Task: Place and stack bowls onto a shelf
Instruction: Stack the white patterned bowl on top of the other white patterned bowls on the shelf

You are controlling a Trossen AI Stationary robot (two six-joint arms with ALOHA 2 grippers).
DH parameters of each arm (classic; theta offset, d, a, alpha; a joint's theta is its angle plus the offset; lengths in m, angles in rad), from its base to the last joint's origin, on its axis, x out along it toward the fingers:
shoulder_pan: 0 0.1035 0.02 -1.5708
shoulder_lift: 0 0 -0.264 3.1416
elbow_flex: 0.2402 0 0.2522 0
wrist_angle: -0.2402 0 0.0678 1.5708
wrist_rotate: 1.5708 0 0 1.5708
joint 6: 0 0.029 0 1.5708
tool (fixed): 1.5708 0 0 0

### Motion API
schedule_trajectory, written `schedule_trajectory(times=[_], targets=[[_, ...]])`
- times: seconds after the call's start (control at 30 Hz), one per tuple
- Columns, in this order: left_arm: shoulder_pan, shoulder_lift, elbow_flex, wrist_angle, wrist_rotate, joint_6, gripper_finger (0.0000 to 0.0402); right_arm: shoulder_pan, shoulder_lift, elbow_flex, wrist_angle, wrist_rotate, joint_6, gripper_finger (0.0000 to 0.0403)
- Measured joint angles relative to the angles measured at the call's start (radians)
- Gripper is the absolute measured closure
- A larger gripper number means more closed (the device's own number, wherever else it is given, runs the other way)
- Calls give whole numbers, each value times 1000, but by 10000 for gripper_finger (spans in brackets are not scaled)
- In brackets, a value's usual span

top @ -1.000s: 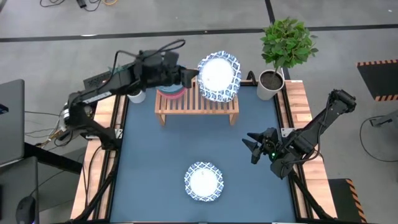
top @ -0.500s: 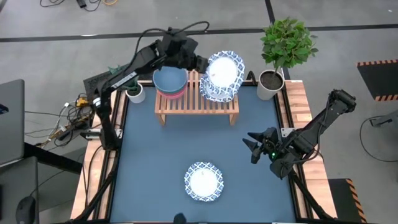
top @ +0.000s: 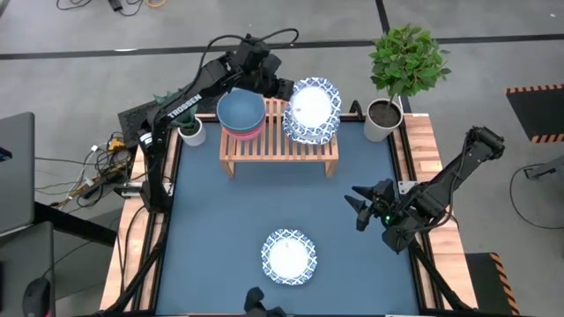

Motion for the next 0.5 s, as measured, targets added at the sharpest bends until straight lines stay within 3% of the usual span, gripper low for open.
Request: schedule_trajectory(times=[0.5], targets=[[-8, -5, 0, -14, 33, 13, 401, -63, 0, 0, -1, -19, 0, 177]])
